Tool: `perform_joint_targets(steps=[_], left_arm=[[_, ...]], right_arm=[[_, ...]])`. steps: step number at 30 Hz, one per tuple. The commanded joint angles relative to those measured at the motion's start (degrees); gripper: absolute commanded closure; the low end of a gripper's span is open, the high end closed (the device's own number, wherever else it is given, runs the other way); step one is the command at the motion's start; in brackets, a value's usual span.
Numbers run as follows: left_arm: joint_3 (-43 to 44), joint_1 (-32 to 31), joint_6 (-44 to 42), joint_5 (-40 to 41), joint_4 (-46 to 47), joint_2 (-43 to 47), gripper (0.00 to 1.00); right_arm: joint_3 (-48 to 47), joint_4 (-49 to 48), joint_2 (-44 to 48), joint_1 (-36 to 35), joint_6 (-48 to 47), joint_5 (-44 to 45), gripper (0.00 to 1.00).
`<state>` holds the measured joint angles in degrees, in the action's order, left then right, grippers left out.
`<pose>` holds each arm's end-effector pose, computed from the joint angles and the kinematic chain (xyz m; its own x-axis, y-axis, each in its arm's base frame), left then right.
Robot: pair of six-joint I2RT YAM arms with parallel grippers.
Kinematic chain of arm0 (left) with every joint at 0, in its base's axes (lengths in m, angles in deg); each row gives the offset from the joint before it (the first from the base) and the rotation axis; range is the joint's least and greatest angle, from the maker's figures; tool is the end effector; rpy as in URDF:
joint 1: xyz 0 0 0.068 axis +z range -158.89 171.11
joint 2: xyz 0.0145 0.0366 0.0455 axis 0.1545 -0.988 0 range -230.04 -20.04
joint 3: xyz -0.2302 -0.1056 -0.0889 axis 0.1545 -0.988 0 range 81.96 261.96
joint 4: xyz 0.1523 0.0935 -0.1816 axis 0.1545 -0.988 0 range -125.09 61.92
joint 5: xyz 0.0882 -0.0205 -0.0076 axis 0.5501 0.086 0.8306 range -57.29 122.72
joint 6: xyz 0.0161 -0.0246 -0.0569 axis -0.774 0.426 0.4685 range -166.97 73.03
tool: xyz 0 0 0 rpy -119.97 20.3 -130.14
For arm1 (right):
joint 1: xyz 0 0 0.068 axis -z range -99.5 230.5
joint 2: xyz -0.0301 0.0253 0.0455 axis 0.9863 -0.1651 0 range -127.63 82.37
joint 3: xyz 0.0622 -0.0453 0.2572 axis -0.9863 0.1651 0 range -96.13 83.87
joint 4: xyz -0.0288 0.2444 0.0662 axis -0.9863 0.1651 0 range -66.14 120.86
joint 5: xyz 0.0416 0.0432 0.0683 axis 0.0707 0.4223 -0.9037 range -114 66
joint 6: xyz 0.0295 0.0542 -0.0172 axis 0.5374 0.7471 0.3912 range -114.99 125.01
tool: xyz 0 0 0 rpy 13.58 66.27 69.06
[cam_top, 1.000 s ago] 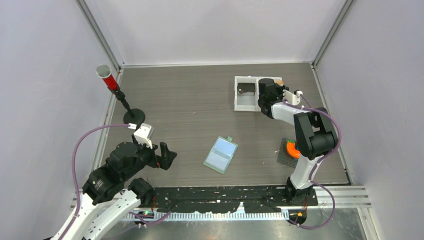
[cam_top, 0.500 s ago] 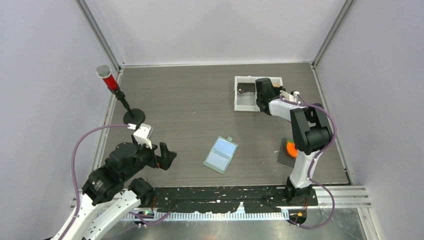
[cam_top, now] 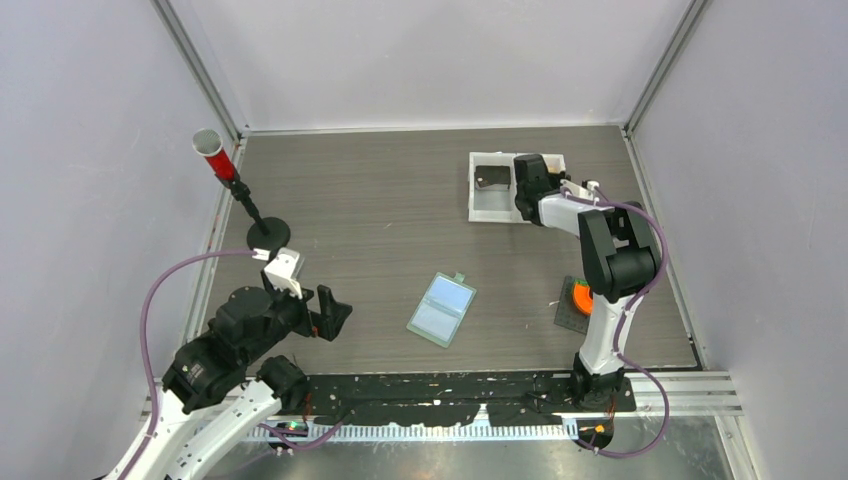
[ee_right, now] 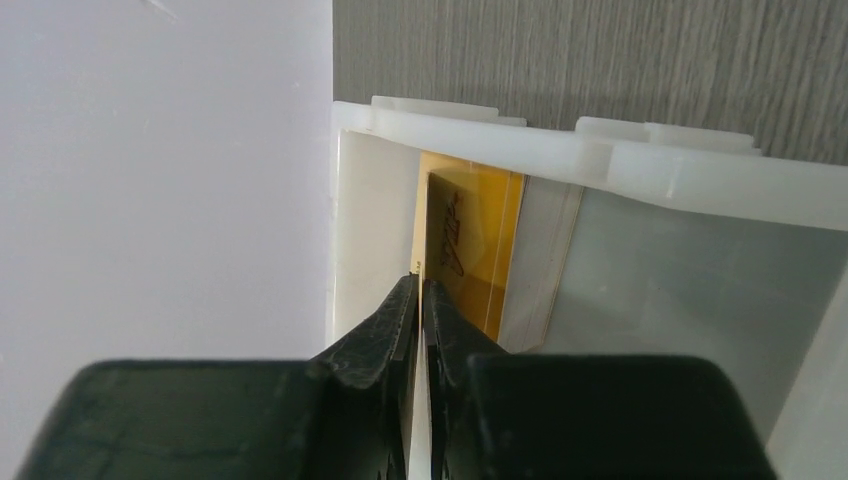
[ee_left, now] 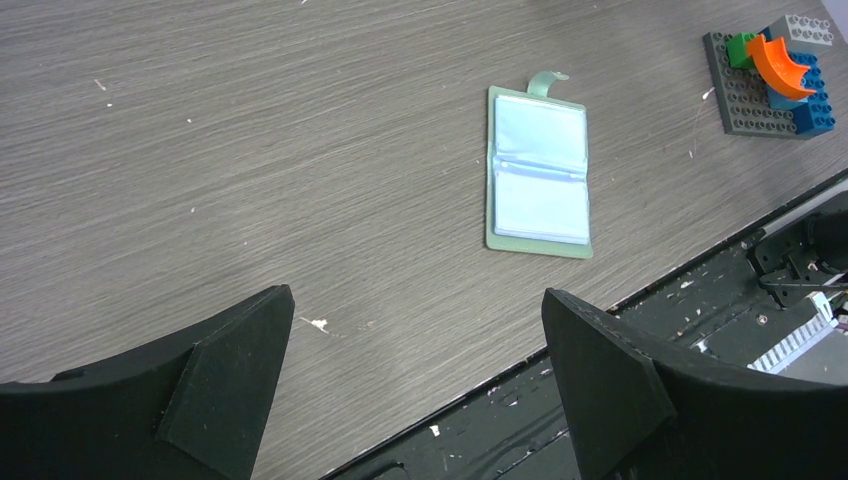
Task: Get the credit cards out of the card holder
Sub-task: Place the credit card in the storage box.
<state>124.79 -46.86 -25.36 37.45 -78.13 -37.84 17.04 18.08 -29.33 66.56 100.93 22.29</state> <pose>0.0616 -0.0427 0.2956 -0.5140 -0.0643 -0.8554 0.3925 0.8690 -0.3012 0.4075 0.0641 0.1610 0.4391 0.8172 -0.3734 0.5697 0.0681 0.8190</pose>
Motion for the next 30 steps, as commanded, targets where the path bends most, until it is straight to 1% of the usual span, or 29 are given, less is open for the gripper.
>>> perform_joint_targets(steps=[1,5,7,9,11,14,16,20,22,24,27,28,30], left_arm=[[0.31,0.17,-0.42,0.98,0.52,-1.09,0.01],[0.41,0.14,-0.34,0.98,0.38,-1.59,0.01],[0.41,0.15,-0.17,1.3,0.28,-1.54,0.01],[0.41,0.15,-0.01,1.65,0.21,-1.46,0.01],[0.41,0.18,0.09,2.06,0.07,-1.45,0.01],[0.41,0.15,0.19,2.44,-0.04,-1.44,0.01],[0.48,0.11,0.42,2.87,-0.3,-1.45,0.01],[0.42,0.08,0.89,3.99,-0.53,-0.79,0.01],[0.41,0.06,0.98,4.49,-0.5,-0.45,0.01],[0.4,0.13,0.98,4.73,-0.55,-0.37,0.01],[0.54,0.1,1.15,4.89,-0.92,-0.35,0.01],[0.58,0.07,1.22,4.89,-1.14,-0.14,0.01],[0.3,0.07,1.25,4.89,-0.77,0.47,0.01]], right_arm=[[-2.23,-0.77,0.23,0.92,-1.1,-1.03,0.83],[-2.87,-0.05,0.66,1.15,-2.53,-1.64,0.76],[-3.35,0.67,0.84,1.19,-2.81,-2.17,0.75],[-3.84,0.92,1.5,1.18,-5.37,-1.82,0.74],[-4.63,2.33,2.03,1.19,-5.87,-1.77,0.71],[-4.0,3.28,2.7,1.46,-4.29,-3.13,0.63],[-3.96,3.56,3.64,1.53,-5.74,-3.39,0.59],[-4.52,5.28,5.78,1.65,-8.13,-3.09,0.56],[-4.68,6.56,6.35,2.21,-9.24,-4.82,0.56],[-4.75,6.8,7.23,2.39,-11.07,-5.61,0.55],[-4.89,4.61,8.33,2.62,-17.32,-8.03,0.54],[-4.58,3.35,9.08,2.84,-20.9,-10.29,0.54],[-3.23,1.19,10.95,3.08,-24.77,-13.8,0.53]])
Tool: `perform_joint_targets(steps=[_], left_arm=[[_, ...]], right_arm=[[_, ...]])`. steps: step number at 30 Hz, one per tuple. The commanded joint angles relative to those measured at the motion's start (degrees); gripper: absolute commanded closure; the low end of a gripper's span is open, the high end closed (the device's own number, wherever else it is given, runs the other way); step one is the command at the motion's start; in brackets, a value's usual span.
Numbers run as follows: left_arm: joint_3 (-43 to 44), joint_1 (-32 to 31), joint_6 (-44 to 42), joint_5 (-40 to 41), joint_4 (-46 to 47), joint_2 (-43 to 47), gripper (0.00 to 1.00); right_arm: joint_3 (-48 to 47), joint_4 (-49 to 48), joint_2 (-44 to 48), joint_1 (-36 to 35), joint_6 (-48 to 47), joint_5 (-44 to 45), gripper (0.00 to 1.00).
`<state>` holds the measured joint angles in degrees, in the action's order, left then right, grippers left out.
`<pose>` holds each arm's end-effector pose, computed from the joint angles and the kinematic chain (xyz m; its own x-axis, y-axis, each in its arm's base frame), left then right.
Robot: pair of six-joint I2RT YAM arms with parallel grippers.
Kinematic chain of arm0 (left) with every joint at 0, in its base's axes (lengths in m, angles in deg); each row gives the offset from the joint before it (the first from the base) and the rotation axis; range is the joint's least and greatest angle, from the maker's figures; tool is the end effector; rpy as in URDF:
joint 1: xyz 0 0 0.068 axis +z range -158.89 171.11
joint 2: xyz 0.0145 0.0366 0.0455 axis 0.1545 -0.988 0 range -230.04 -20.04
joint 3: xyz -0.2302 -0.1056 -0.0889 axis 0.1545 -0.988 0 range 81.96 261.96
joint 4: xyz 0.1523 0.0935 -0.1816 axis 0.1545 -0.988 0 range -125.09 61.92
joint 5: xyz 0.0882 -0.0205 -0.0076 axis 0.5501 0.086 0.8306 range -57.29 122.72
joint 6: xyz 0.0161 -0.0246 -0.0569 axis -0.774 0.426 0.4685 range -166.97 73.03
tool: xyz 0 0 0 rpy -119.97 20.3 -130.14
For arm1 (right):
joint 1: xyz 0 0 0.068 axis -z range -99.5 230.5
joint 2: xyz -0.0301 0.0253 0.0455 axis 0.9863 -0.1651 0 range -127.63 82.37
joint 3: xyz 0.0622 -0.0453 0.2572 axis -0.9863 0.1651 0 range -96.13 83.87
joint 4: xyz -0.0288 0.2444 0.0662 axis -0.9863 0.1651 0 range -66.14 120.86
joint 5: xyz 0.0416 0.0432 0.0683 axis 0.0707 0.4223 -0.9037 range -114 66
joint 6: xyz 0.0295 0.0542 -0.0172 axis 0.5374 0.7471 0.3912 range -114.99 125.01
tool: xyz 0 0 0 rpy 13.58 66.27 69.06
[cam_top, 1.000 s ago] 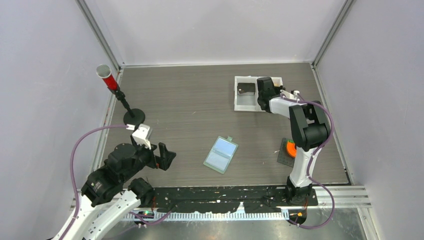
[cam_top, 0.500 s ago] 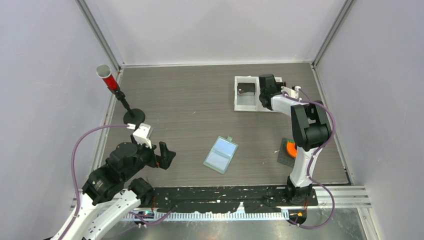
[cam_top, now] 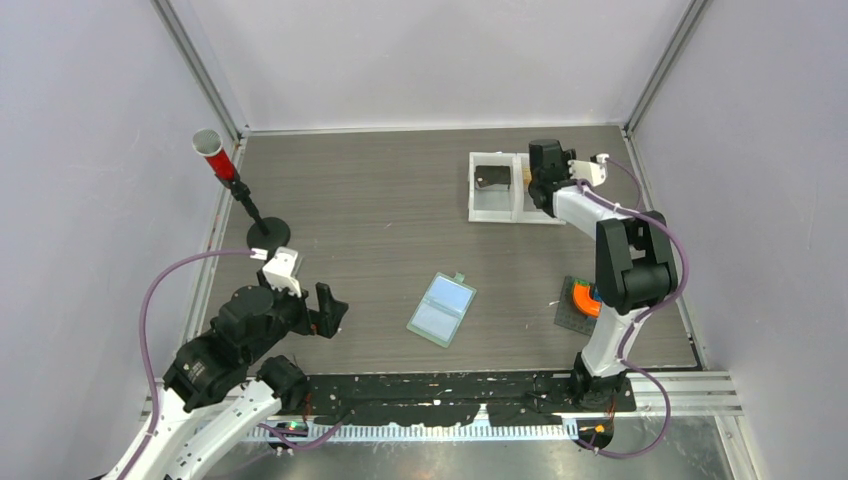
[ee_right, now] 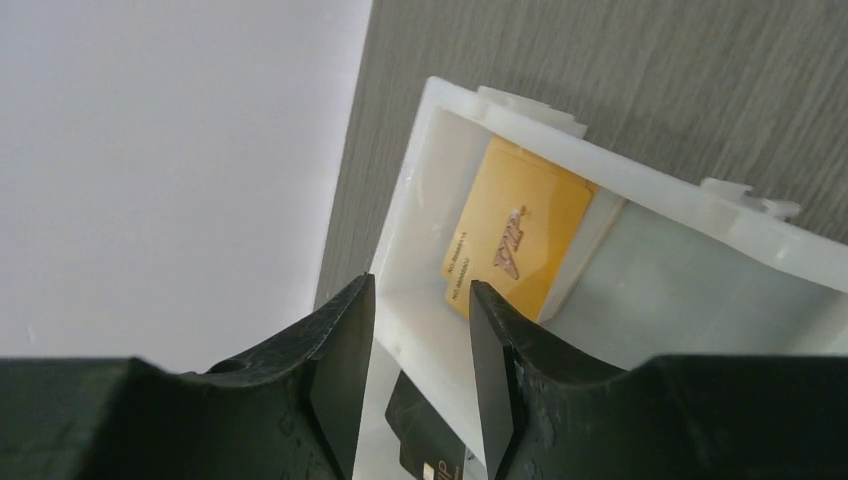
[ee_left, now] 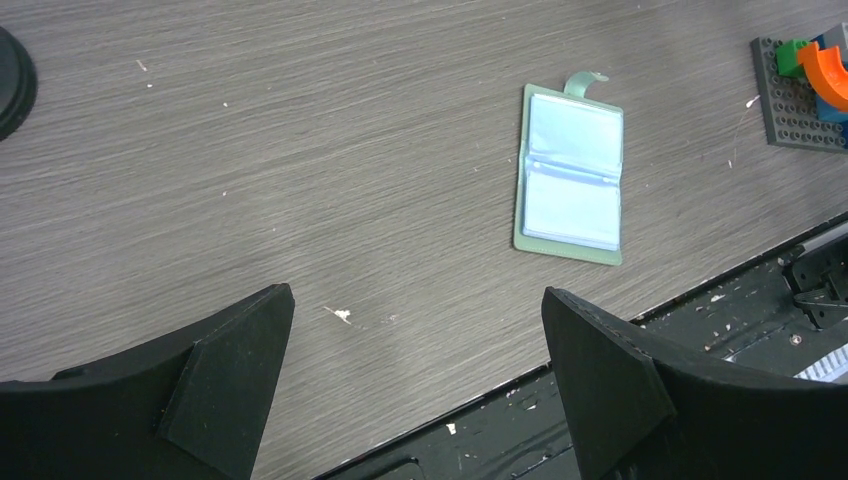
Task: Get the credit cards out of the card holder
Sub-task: Place the credit card in the storage box, then remove the credit card from the card holder.
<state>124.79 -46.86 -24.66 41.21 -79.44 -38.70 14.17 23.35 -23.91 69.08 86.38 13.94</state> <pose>0.0645 -0.0409 0.2924 -0.5248 -0.0665 -0.8486 0.3305 0.9028 -0.2751 0.4089 0.0514 0.2024 0.2405 0.8441 -0.4792 0.6203 0.2461 0.7448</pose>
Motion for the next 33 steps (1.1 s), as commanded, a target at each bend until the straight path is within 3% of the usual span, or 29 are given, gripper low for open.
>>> perform_joint_targets(steps=[1,6,9,13,20,26,33], left_arm=[[0.25,0.07,0.48,1.12,0.65,1.54,0.01],[0.44,0.03,0.83,0.21,0.58,1.33,0.01],[1.42,0.09,1.53,-1.0,-0.42,-0.07,0.01],[1.98,0.09,3.13,-4.21,-1.33,-1.57,0.01],[-0.07,0.09,5.35,-5.05,0.41,-0.78,0.02],[-0.23,0.05,4.76,-2.77,-0.58,0.67,0.02],[-0.4,0.06,4.77,-2.14,-0.67,2.14,0.02]], right_arm=[[1.71,-6.37,6.55,0.59,-11.77,-6.71,0.53],[6.77,-11.58,14.44,0.61,-26.42,-23.65,0.52],[6.19,-8.02,17.28,0.5,-33.87,-38.13,0.52],[8.72,-3.73,20.84,-2.63,-41.67,-49.42,0.52],[15.2,6.57,25.45,-18.71,-58.31,-48.51,0.5],[20.06,8.68,25.93,-34.79,-68.33,-42.74,0.43],[23.23,11.94,27.64,-45.09,-74.51,-38.72,0.37]])
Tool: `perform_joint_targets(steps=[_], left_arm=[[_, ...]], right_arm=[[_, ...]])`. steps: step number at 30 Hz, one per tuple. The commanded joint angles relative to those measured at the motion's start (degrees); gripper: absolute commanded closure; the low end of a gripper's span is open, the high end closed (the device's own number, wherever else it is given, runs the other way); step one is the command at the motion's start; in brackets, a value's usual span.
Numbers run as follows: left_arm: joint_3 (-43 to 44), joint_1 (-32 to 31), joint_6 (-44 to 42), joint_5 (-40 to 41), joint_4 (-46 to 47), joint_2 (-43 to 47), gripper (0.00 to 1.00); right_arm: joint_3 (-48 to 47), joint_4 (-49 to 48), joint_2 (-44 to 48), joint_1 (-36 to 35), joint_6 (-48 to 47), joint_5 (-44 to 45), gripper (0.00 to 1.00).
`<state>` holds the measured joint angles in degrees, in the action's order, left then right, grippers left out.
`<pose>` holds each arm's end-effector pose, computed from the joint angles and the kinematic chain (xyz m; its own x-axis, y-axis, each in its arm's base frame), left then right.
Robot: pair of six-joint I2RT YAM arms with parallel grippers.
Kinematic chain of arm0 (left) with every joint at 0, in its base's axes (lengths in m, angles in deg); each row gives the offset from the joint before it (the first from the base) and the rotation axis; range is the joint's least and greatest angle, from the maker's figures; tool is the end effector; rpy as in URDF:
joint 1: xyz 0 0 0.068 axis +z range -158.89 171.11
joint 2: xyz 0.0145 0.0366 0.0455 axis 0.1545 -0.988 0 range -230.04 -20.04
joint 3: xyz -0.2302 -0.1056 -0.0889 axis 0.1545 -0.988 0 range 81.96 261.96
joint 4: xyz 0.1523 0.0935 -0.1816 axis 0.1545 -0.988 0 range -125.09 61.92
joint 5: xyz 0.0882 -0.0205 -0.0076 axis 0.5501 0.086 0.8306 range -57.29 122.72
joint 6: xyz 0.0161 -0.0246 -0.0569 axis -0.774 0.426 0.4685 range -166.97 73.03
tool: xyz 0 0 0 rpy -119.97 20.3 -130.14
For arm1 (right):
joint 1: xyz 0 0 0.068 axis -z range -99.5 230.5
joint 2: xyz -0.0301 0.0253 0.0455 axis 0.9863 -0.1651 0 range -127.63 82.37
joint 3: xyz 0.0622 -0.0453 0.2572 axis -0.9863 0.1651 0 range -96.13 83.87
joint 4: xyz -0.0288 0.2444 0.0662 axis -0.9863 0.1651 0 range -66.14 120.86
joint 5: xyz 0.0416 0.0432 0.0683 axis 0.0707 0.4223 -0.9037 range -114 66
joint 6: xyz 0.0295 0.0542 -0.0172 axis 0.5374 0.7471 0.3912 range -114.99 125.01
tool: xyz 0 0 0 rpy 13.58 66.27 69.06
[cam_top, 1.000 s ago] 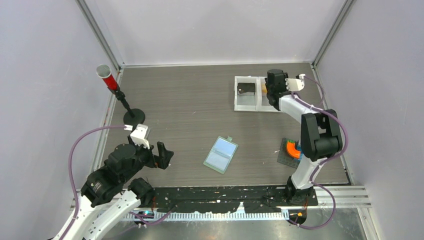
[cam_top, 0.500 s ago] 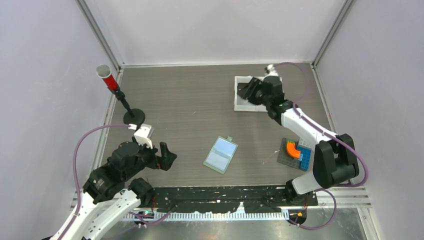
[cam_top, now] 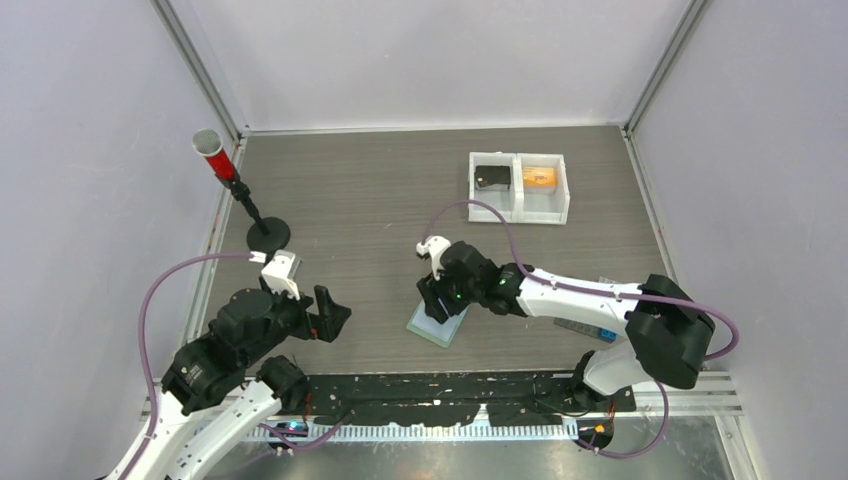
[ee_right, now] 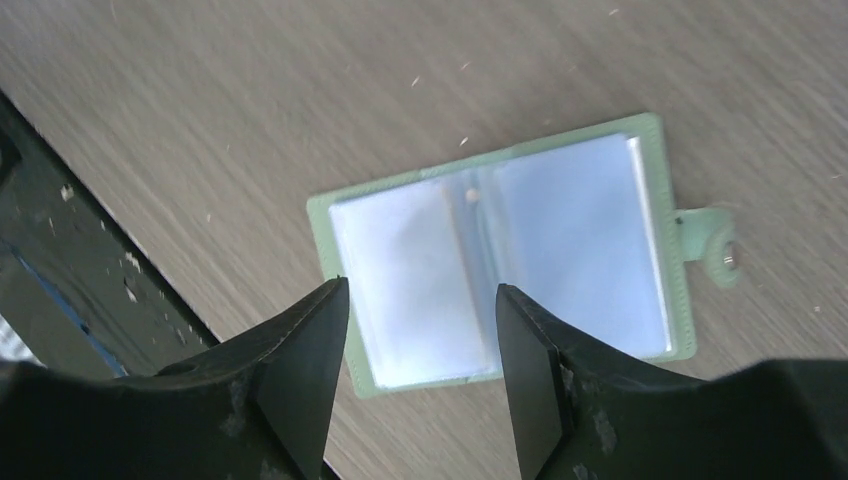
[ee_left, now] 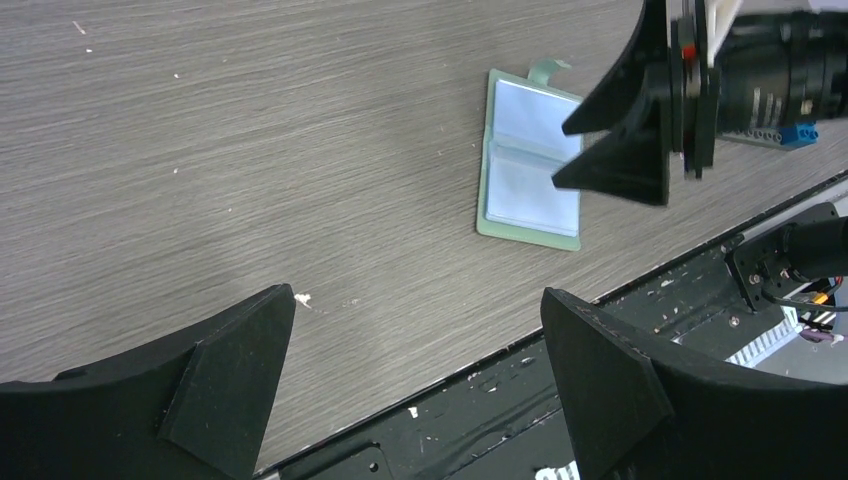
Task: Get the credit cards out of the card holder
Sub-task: Remove the credit card from the card holder.
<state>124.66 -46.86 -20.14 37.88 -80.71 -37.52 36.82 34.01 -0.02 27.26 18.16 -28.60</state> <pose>0.0593 -0.0404 0.2902 -0.5719 -0.1237 -0.8110 0.3269 0.8723 -0.3636 0.1770 0.2435 0.1940 -0.6050 -0.4309 -0.6695 -0.7133 0.6670 0.2153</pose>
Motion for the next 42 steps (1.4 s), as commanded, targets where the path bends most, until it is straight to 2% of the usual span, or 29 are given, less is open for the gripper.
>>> perform_joint_targets(steps=[1,8,24,31,35,40,42], left_arm=[[-0.33,0.08,0.24,1.16,0.62,1.22,0.02],[-0.69,0.05,0.39,1.63,0.77,2.38,0.04],[-0.69,0.02,0.52,2.05,0.76,2.36,0.03],[-0.64,0.09,0.38,2.33,0.75,2.1,0.03],[-0.68,0.09,0.36,2.42,0.68,2.29,0.03],[-0.77,0.05,0.97,2.48,0.85,2.05,0.03],[-0.86,0.05,2.59,2.43,0.92,1.59,0.03]], right_arm=[[0.74,1.41,4.13,-4.23,-6.91,4.23,0.36],[1.8,1.46,3.49,-5.68,-8.25,4.42,0.29],[3.13,-3.58,-1.98,-6.21,-5.68,3.06,0.28],[1.15,-1.6,-5.4,-7.53,-5.08,7.89,0.28],[1.08,-0.62,-5.92,-8.42,-4.1,10.5,0.35],[0.94,-0.37,-6.11,-8.63,-1.37,10.09,0.51],[1.5,-1.33,-5.56,-8.64,0.54,9.84,0.55]])
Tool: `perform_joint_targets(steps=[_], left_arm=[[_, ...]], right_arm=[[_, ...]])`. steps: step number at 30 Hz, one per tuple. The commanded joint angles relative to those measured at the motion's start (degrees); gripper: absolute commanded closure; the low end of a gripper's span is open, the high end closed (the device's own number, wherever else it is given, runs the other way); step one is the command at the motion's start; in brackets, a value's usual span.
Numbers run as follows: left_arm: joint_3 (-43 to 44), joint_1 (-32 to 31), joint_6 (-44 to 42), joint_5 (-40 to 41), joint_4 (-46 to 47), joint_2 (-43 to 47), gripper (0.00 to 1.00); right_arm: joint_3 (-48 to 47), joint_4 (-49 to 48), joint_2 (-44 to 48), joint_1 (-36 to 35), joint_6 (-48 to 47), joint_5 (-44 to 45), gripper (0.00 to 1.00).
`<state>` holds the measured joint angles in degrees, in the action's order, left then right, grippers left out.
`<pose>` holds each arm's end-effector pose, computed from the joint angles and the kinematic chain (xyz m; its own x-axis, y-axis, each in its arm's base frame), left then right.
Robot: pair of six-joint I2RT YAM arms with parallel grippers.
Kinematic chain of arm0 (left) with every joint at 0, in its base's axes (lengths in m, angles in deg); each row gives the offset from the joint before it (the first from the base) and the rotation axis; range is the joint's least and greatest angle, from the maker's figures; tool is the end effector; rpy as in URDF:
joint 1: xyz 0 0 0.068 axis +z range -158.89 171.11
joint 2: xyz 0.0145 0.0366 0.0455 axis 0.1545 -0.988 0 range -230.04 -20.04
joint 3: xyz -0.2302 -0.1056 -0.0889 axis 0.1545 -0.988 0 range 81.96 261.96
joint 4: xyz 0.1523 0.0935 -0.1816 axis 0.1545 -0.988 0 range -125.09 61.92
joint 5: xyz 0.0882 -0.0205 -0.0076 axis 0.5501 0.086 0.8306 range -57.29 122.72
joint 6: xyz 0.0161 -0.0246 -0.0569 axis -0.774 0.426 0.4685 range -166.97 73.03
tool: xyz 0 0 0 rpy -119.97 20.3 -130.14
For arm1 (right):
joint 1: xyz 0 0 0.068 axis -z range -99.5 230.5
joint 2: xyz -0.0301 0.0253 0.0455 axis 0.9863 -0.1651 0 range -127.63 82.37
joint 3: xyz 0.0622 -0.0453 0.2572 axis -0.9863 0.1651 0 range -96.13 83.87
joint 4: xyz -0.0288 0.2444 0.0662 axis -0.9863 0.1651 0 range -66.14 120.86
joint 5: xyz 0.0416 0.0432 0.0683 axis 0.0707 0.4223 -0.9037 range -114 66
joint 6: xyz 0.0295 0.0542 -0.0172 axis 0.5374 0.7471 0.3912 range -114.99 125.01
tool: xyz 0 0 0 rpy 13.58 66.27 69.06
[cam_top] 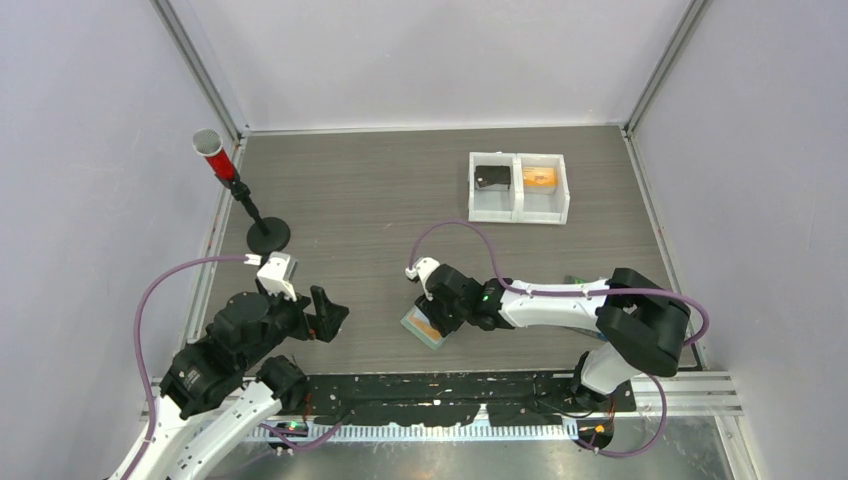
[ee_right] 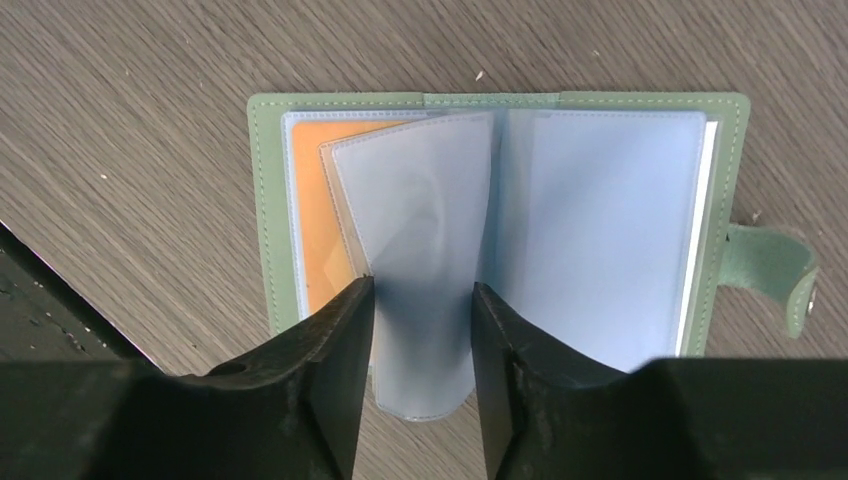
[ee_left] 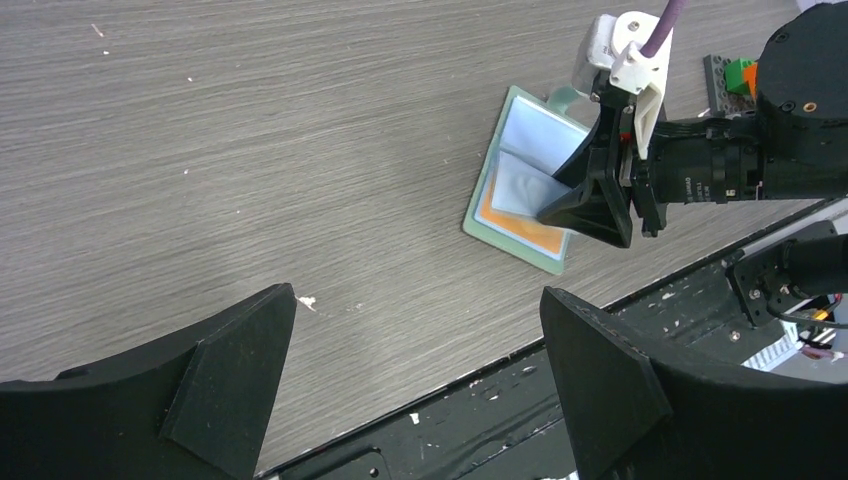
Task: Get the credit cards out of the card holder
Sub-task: Remove the credit card from the card holder.
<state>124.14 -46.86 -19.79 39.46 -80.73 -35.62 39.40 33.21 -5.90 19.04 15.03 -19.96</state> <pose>0.0561 -0.0362 0.2892 -0.5490 -0.1468 -0.8228 0.3115 0.8776 -0.3644 0.1462 0.2614 0.1527 -0.5255 -0.6029 -0.6003 -0.7766 0.6281 0.0489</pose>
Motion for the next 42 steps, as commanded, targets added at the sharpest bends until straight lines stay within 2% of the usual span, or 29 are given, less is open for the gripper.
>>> perform_joint_targets(steps=[1,5,10,17,23,29,34,36,38,40,42], left_arm=[[-0.34,0.01,3.19,0.59,1.03,-0.72,0.03],[-2.17,0.08,7.87,-2.27,2.46,-3.71,0.07],[-4.89,0.09,10.71,-5.09,6.02,-11.13,0.15],[-12.15,0.05,14.77,-11.11,18.96,-16.72,0.28],[-15.6,0.03,16.25,-12.61,26.35,-21.39,0.42],[-16.52,0.05,16.15,-12.59,28.72,-25.15,0.47],[-17.03,0.04,16.24,-12.09,28.81,-26.13,0.48],[-16.84,0.15,16.22,-11.39,27.9,-25.83,0.47],[-16.19,0.18,15.4,-9.72,26.09,-25.23,0.44],[-14.9,0.13,14.15,-7.36,23.52,-24.2,0.36],[-13.73,0.18,13.1,-3.53,21.31,-22.54,0.33]], right_arm=[[-0.72,-1.11,0.57,-0.42,5.4,0.96,0.56],[1.98,-5.95,2.52,-0.51,12.18,-0.36,0.6],[6.69,-17.18,5.18,-0.39,21.39,-3.05,0.62],[12.76,-31.1,7.61,-0.02,29.58,-7.17,0.63],[16.86,-36.28,8.14,1.46,34.14,-7.31,0.65],[18.65,-32.88,12.57,2.31,35.53,-4.54,0.58],[22.02,-31.78,17.87,4.91,36.34,0.06,0.55],[20.75,-25.63,19.86,5.06,33.34,1.54,0.52],[17.93,-21.12,20.84,4.58,29.77,1.25,0.48],[13.4,-16.96,20.81,2.83,25.95,2.52,0.43],[11.48,-14.54,19.52,0.61,23.94,3.91,0.39]])
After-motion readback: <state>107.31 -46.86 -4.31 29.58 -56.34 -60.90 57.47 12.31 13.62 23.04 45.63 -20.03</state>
